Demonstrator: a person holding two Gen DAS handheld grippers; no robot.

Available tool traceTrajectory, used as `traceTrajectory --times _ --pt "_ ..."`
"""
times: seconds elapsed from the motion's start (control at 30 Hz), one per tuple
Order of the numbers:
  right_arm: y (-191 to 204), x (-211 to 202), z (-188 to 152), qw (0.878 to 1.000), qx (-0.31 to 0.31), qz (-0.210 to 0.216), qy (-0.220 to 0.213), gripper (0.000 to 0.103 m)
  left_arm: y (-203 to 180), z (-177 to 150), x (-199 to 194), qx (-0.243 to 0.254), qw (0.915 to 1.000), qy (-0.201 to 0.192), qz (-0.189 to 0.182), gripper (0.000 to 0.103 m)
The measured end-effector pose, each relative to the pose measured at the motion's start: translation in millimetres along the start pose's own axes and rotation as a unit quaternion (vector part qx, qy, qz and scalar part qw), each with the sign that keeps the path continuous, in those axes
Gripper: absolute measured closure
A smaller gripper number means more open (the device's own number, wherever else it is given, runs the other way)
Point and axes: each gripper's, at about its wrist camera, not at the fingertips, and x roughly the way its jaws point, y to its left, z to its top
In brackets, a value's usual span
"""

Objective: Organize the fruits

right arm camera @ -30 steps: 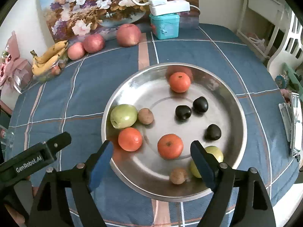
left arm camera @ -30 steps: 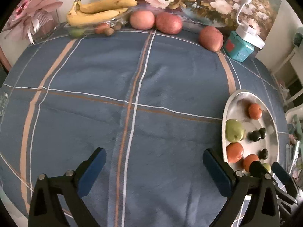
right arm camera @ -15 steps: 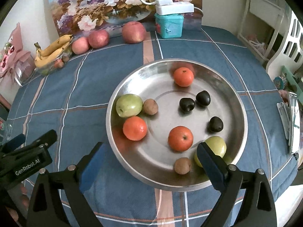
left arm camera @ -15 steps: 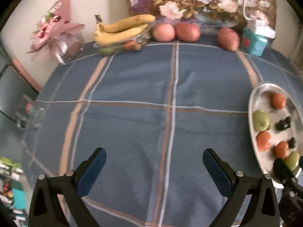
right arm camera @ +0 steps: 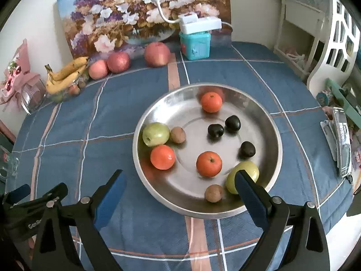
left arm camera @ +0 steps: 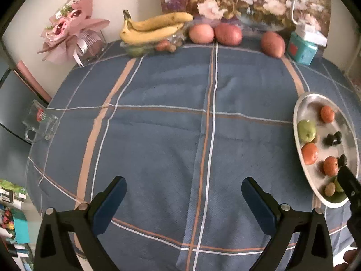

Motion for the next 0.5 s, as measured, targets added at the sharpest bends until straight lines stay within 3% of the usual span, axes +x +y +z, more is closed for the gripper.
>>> traceTrajectory --times 0.2,0.5 --pt "6.2 -6.8 0.7 1.0 -0.01 -0.002 -0.011 0.007 9.7 5.0 -5.7 -0.02 0.9996 -0.018 0.003 0.0" --pt "7.7 -3.4 0.5 1.0 -0.013 -0.003 -0.002 0.007 17.2 7.9 -4.0 -0.041 0.999 -0.012 -0.008 0.0"
